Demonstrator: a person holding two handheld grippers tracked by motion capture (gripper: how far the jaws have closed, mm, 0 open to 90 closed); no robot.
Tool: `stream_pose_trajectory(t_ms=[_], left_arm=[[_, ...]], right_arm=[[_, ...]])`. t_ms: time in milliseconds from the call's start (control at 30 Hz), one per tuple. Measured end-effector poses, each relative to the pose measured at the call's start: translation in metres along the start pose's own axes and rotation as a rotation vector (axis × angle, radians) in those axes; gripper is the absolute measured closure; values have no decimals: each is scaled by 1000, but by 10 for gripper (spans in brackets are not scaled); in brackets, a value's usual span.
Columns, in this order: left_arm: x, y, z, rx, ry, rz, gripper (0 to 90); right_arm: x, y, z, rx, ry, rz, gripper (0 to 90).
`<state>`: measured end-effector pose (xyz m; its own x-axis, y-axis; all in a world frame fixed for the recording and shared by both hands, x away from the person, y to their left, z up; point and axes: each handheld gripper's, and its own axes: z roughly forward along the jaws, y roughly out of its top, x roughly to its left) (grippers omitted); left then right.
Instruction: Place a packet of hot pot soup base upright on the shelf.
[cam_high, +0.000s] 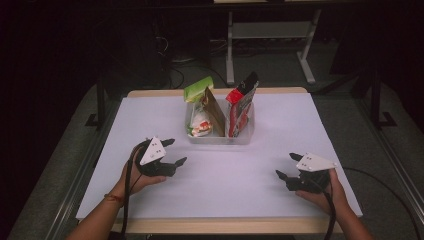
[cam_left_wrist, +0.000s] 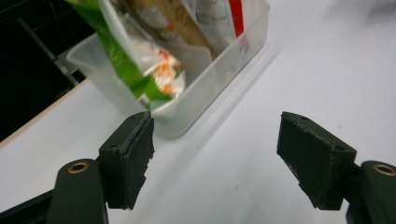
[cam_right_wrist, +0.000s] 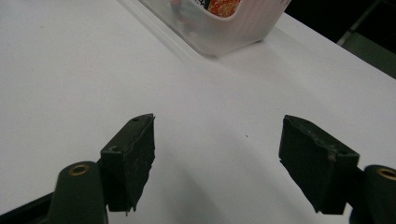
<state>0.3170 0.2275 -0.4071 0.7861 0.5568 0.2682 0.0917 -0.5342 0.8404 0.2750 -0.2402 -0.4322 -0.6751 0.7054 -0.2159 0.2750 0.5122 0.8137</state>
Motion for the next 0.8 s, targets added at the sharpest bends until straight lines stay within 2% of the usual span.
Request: stream_pose_trajectory(t_ms=[167, 233, 367, 533, 600, 733, 800], left_arm=[[5, -14, -12, 24, -10, -10, 232], [7, -20, -17, 30, 4, -14, 227], [11, -27, -29, 31, 12, -36, 220], [15, -39, -39, 33, 26, -66, 211], [16, -44, -43, 37, 34, -68, 217], [16, -54, -52, 33, 32, -97, 213], [16, -59, -58, 28, 48, -100, 212]], right_arm=[[-1, 2, 0, 20, -5, -22, 261], [-1, 3, 0, 26, -6, -25, 263], [-4, 3, 2, 29, 4, 4, 264], [-4, -2, 2, 42, 4, -3, 266], [-4, -5, 1, 36, 4, 5, 265], [-3, -9, -2, 29, 9, 15, 262], [-3, -10, -5, 20, 7, 16, 260]])
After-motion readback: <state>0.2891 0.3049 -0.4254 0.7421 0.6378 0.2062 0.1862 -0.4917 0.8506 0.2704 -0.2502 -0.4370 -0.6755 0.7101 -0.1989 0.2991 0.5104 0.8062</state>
